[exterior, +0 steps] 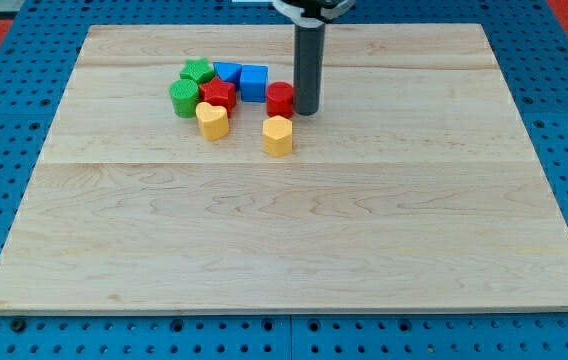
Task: Move the yellow hexagon close to the red star
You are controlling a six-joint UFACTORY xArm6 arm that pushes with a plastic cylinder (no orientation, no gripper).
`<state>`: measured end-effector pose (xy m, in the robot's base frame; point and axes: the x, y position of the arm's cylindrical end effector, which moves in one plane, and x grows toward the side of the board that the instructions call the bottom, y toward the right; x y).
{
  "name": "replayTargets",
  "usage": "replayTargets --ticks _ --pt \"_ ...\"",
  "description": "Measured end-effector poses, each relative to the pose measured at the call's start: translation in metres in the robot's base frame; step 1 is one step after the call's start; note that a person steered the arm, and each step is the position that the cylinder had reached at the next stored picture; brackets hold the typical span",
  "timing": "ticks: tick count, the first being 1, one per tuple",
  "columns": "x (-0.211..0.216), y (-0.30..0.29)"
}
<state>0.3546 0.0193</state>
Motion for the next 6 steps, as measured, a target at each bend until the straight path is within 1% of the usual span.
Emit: replayTargets --ticks 1,3,4,5,6 --pt "-0.02 0.006" --pt "-0.008 -0.028" --pt "-0.009 0.036" --pt "0.033 0.097" --pt "0.091 0.071"
